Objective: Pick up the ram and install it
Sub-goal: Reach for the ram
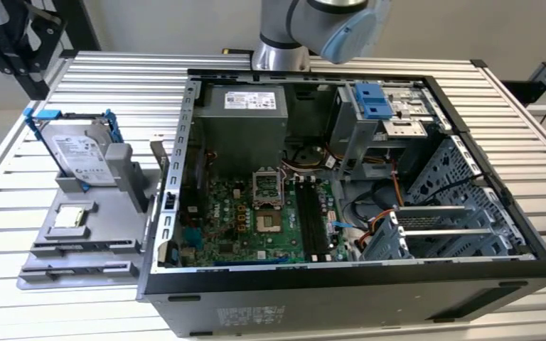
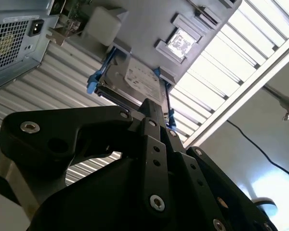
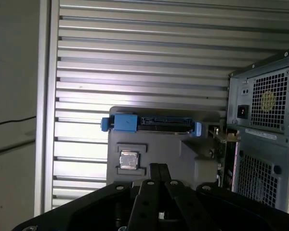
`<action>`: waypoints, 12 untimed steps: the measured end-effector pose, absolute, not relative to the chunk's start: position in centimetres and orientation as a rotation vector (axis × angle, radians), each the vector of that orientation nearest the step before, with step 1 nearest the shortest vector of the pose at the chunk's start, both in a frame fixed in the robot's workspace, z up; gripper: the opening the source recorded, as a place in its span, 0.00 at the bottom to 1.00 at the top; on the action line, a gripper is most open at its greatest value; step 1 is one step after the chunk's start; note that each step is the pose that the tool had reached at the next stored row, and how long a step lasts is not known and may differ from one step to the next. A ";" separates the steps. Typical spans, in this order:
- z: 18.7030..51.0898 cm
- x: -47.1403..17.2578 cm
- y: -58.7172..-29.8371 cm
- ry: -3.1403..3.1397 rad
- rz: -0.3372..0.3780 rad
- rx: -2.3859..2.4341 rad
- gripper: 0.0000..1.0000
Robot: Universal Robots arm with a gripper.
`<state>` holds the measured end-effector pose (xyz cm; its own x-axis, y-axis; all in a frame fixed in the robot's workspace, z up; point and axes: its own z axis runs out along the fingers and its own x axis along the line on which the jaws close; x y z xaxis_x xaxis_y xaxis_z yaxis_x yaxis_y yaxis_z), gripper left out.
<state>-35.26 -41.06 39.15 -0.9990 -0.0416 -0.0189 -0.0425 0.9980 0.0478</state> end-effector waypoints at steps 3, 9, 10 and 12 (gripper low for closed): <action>39.1 -35.6 -41.1 3.122 0.075 -0.058 0.00; 39.1 -36.3 -41.2 3.122 0.075 -0.045 0.00; 39.1 -36.3 -41.2 3.122 0.075 -0.045 0.00; 39.1 -36.3 -41.2 3.122 0.075 -0.045 0.00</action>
<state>-36.31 -41.16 39.13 -0.9994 -0.0286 -0.0190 -0.0294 0.9984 0.0478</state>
